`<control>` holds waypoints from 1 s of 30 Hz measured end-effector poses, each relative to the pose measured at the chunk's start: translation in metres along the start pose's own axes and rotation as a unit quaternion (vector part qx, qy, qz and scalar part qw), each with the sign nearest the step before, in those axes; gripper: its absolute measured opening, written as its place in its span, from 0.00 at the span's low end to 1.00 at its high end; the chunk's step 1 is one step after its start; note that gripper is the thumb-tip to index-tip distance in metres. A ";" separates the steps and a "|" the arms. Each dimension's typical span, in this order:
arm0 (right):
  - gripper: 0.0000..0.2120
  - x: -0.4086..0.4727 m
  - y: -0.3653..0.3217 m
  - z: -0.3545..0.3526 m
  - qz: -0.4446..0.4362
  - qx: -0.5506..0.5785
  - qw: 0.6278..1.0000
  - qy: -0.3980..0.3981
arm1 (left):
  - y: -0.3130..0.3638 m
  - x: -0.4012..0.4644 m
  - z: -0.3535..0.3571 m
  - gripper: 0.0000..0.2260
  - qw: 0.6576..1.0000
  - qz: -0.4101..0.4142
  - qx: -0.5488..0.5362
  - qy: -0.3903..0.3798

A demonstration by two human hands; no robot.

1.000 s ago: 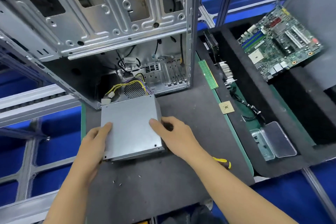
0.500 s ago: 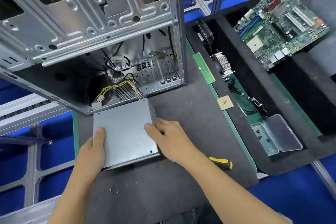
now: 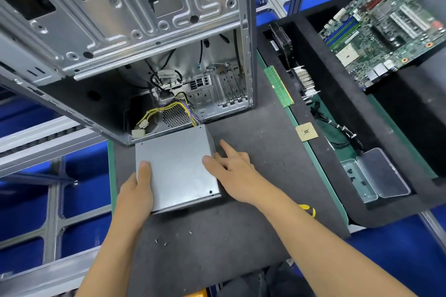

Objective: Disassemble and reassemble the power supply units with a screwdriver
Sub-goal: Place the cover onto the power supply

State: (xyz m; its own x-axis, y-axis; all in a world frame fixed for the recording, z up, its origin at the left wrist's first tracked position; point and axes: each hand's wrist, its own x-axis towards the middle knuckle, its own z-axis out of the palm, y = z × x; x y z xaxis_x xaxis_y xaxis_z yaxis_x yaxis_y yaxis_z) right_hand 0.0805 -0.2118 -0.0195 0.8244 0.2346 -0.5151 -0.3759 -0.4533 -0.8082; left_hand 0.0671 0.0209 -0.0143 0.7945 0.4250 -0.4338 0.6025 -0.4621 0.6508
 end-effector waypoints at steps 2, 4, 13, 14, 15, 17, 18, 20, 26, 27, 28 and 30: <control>0.32 -0.003 -0.005 -0.001 0.010 -0.021 1.000 -0.002 | 0.004 -0.001 0.000 0.31 1.000 -0.001 0.002 -0.007; 0.33 -0.007 -0.012 -0.004 0.020 -0.070 0.997 -0.012 | 0.010 -0.005 -0.003 0.31 1.000 -0.004 0.009 -0.016; 0.20 -0.010 -0.092 -0.029 -0.262 -0.003 0.934 0.242 | 0.017 -0.020 -0.021 0.30 0.993 0.076 -0.073 0.057; 0.22 -0.007 -0.101 -0.029 -0.261 -0.001 0.941 0.215 | 0.012 -0.021 -0.022 0.30 0.993 0.094 -0.063 0.037; 0.24 -0.004 -0.107 -0.028 -0.260 -0.008 0.946 0.194 | 0.006 -0.023 -0.021 0.27 0.992 0.116 -0.048 0.021; 0.26 0.001 -0.113 -0.022 -0.261 0.001 0.951 0.166 | -0.011 -0.031 -0.020 0.24 0.986 0.163 -0.025 0.005; 0.27 0.002 -0.113 -0.018 -0.262 0.016 0.953 0.153 | -0.018 -0.035 -0.018 0.29 0.982 0.187 -0.010 -0.002; 0.28 0.004 -0.111 -0.007 -0.260 0.031 0.956 0.133 | -0.032 -0.040 -0.013 0.41 0.964 0.258 0.058 -0.018; 0.28 0.008 -0.109 0.013 -0.248 0.035 0.963 0.096 | -0.039 -0.041 0.002 0.33 0.824 0.503 0.235 0.115; 0.28 0.007 -0.111 0.016 -0.248 0.040 0.964 0.089 | -0.038 -0.040 0.004 0.31 0.806 0.520 0.252 0.130; 0.28 0.007 -0.114 0.019 -0.249 0.052 0.964 0.081 | -0.037 -0.039 0.006 0.28 0.794 0.531 0.259 0.141; 0.28 0.007 -0.124 0.026 -0.259 0.088 0.960 0.067 | -0.036 -0.041 0.009 0.25 0.785 0.541 0.260 0.154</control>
State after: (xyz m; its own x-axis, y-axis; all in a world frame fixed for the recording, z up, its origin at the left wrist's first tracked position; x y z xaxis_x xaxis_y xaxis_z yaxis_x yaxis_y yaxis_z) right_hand 0.1216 -0.1317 0.0694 0.9627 0.2704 -0.0002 0.0422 -0.1509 -0.9876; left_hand 0.0135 0.0129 -0.0249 0.8547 -0.3045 0.4204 -0.3993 -0.9031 0.1577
